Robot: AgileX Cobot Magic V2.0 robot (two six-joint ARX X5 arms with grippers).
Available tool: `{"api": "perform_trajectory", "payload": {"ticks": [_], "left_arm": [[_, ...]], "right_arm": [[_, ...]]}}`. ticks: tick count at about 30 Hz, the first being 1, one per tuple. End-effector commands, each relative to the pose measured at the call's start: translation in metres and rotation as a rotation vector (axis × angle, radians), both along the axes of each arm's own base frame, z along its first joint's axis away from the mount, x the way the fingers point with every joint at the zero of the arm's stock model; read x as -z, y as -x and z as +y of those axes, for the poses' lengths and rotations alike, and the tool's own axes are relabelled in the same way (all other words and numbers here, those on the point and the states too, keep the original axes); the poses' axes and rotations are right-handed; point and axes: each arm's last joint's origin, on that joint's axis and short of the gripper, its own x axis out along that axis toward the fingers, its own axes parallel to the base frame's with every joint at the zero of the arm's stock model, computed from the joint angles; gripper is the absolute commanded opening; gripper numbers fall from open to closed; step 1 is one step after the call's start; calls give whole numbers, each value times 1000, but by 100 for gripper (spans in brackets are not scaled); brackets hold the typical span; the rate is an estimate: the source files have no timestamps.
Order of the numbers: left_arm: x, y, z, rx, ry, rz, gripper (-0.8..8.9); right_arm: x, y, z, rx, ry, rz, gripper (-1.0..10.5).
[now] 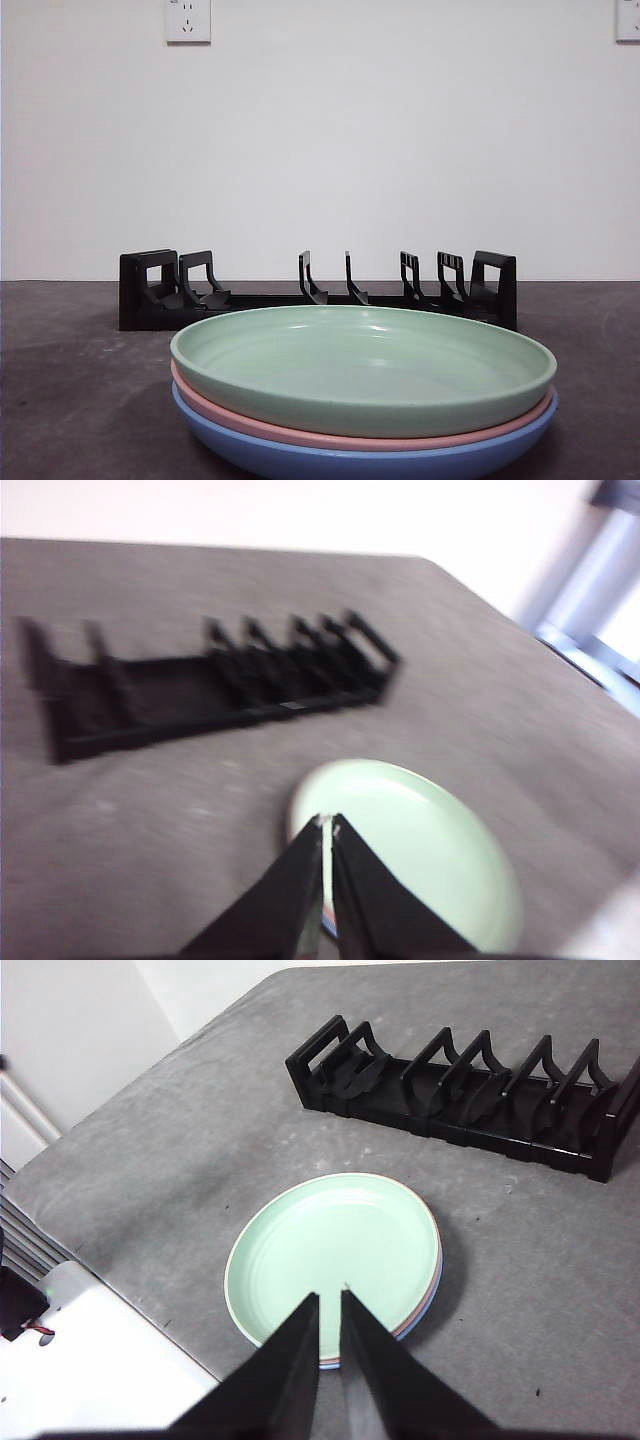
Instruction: Place the plate
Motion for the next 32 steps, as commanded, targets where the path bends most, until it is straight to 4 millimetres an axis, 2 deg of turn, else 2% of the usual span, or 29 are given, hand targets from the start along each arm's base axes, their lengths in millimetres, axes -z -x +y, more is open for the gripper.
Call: {"api": "perform_trajectory", "payload": {"ticks": [1, 4, 9, 12, 18, 21, 32], "left_arm": [[21, -11, 3, -94, -27, -100, 10], [51, -24, 8, -190, -104, -182, 10], [110, -41, 16, -298, -156, -187, 10], [131, -44, 19, -338, -160, -187, 10], [150, -45, 25, -505, -178, -166, 10], [156, -46, 26, -534, -192, -144, 10], [157, -47, 27, -560, -199, -154, 10]], "right_arm": [[-2, 0, 0, -1, -10, -1, 33], [-2, 0, 0, -1, -10, -1, 33], [-2, 0, 0, -2, -10, -1, 33], [-2, 0, 0, -1, -10, -1, 33], [-2, 0, 0, -1, -10, -1, 33], [-2, 0, 0, -2, -10, -1, 33], [-2, 0, 0, -2, -11, -2, 33]]}}
